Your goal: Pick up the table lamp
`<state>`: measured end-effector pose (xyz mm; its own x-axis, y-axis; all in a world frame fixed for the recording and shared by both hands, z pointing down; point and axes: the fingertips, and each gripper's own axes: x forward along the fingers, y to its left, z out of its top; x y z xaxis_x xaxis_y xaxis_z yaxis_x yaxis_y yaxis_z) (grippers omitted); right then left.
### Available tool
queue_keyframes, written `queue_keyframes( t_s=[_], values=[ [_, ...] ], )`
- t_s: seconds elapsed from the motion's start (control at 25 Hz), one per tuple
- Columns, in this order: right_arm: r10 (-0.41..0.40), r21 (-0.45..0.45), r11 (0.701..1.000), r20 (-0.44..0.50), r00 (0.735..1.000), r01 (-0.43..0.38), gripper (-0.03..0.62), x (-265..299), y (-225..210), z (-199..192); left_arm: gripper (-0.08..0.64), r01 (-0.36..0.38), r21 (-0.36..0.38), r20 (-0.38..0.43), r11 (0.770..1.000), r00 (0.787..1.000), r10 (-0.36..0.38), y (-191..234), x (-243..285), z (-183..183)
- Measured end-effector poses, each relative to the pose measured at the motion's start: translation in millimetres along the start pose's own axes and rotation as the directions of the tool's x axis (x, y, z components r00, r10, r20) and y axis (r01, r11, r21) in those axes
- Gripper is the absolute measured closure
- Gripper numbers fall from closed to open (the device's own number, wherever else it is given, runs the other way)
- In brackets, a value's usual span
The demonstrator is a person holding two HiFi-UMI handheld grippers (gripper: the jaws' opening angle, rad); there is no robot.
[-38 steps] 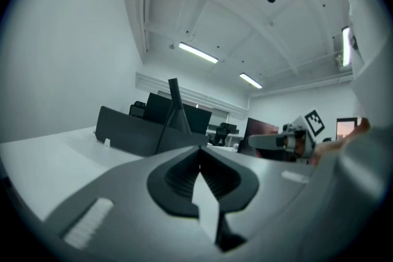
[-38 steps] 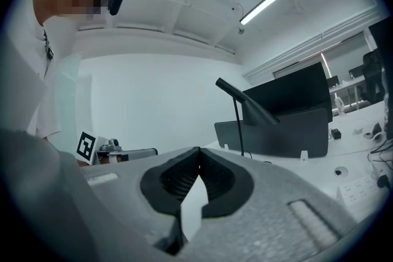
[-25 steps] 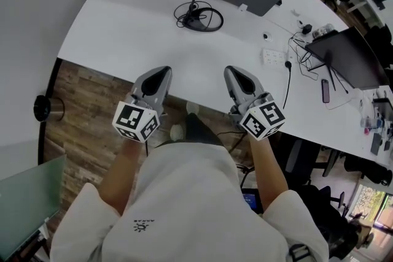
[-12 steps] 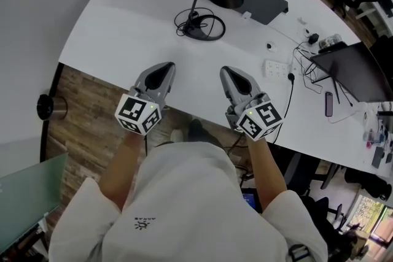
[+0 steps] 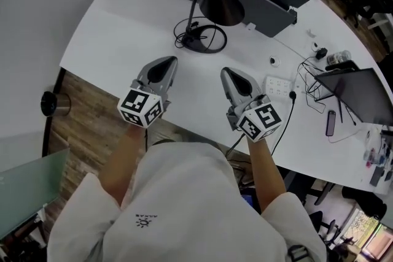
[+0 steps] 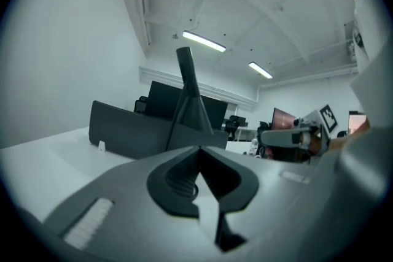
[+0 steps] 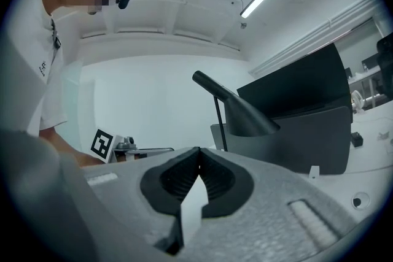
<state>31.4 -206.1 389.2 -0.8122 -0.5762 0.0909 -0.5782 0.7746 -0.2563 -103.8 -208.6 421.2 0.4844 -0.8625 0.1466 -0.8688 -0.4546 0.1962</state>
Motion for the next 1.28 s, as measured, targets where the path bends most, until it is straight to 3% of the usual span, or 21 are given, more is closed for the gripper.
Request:
queue_keyframes(
  t_s=[0.24, 0.56, 0.96, 1.28],
  values=[
    [0.028, 0.007, 1.000, -0.018, 0.999, -0.028, 0.594, 8.8, -21.7, -3.1, 0.563, -0.010, 0.033, -0.013, 0.999, 1.000, 0.011, 8.1, 30.9, -3.0],
    [0.037, 0.011, 0.999, -0.021, 0.999, -0.037, 0.592, 29.2, -24.5, -3.2, 0.565, -0.023, 0.008, -0.005, 1.000, 1.000, 0.023, 23.6, 39.7, 2.0],
    [-0.042, 0.023, 0.999, 0.010, 0.999, 0.042, 0.594, 47.6, -7.8, 5.4, 0.563, 0.119, 0.044, -0.033, 0.992, 0.993, -0.117, 35.2, 49.0, 10.6],
    [-0.106, 0.001, 0.994, 0.022, 0.994, 0.106, 0.593, 50.2, -6.0, 10.8, 0.561, 0.161, 0.095, -0.053, 0.982, 0.986, -0.157, 53.7, 82.8, 7.3]
  ],
)
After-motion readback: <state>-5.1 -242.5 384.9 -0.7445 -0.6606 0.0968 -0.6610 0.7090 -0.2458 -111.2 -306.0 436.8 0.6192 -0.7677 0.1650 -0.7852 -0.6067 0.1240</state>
